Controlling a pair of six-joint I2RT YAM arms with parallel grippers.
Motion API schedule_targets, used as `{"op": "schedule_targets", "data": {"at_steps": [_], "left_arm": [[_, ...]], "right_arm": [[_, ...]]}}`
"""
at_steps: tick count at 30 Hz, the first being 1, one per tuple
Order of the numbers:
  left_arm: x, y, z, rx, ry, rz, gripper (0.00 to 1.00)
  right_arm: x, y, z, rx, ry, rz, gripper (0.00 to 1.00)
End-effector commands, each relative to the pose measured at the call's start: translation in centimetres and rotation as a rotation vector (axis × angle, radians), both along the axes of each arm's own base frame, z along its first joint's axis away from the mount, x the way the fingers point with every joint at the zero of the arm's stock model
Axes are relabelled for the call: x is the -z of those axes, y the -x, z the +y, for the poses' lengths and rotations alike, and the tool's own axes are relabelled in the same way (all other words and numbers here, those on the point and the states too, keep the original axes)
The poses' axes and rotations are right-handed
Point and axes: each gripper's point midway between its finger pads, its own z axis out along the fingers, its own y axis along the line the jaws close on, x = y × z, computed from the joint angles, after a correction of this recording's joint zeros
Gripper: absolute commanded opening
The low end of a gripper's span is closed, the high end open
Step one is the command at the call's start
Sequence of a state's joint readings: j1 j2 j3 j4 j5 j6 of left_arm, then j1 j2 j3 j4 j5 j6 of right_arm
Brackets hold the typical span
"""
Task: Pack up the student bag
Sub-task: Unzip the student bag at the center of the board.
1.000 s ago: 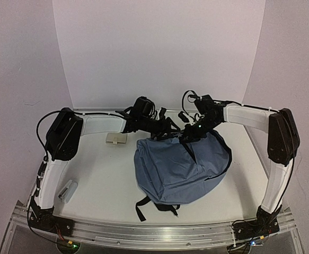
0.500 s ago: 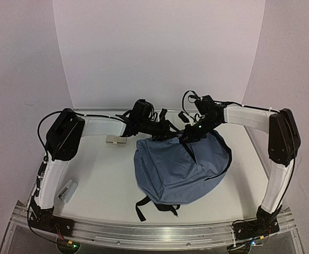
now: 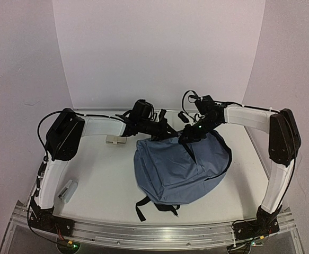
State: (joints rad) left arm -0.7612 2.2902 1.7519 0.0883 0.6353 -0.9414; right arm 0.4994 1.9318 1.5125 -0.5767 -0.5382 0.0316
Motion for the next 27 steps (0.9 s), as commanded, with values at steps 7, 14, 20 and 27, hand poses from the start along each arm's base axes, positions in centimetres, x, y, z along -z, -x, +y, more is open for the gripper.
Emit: {"op": "schedule_targets", "data": {"at_steps": [7,14,20,27], "left_arm": [[-4.2,1.5,0.5,0.018,0.007,-0.134,0.0],[-4.6,1.5,0.5,0.02,0.007,-0.162,0.0],[-5.4,2.4,0.2,0.049,0.026,-0.193,0.0],[-6.2,4.4,-0.6,0.09,0.018,-0.265,0.0]], "right_arm": [[-4.6,0.7,-0.5,-0.01,-0.078,-0.044,0.4],[-4.9,-0.7,-0.5,0.015,-0.094,-0.041,0.22],[-3.7,-1.7,-0.5,0.043,-0.072,-0.026,0.0],[-3.5,-2.2,-0.4,0.066,-0.07,-0.015,0.0]]}}
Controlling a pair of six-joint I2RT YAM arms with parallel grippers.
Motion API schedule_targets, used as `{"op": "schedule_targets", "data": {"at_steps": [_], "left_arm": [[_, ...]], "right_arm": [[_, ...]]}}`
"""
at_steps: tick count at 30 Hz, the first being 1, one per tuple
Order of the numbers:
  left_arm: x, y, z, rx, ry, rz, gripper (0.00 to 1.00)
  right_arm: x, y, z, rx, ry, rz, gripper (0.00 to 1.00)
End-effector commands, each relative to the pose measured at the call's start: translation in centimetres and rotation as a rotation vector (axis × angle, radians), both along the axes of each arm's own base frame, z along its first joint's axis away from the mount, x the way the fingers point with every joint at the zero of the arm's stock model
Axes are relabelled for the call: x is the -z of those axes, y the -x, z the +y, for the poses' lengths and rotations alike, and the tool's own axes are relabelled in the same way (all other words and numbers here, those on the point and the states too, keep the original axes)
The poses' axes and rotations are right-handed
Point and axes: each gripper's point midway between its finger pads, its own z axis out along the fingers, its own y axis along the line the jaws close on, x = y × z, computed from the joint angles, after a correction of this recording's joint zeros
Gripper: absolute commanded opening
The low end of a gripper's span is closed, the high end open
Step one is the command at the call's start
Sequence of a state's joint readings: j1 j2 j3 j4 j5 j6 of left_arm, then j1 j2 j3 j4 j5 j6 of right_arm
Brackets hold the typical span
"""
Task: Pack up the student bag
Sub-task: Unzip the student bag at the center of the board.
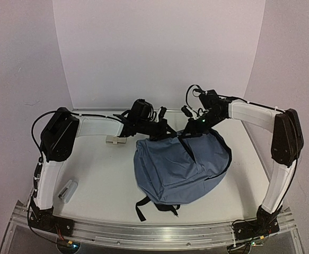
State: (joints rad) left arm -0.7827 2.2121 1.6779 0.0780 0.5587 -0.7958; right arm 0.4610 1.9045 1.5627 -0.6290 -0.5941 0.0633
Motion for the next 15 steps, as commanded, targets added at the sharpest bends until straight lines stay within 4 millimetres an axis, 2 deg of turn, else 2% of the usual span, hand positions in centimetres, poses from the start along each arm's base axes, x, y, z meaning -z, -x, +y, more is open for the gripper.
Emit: {"op": "schedule_targets", "data": {"at_steps": [1,6,11,15], "left_arm": [[-5.4,3.7,-1.5,0.099,0.051,-0.13,0.0],[-5.7,5.5,-2.8,0.139,0.018,-0.189,0.0],[-4.5,6.3,-2.6,0.141,-0.034,-0.188,0.0],[-4.1,8.6,-3.5,0.202,-0.046,-0.211,0.0]], "right_arm": [[-0.5,-1.7,0.4,0.034,-0.006,-0.031,0.0],[0.1,-1.9,0.3,0.047,0.006,-0.021,0.0],[-0.2,-2.1,0.3,0.049,0.0,-0.026,0.0],[-0.4,-2.5,0.2,0.056,0.001,-0.032,0.0]]}}
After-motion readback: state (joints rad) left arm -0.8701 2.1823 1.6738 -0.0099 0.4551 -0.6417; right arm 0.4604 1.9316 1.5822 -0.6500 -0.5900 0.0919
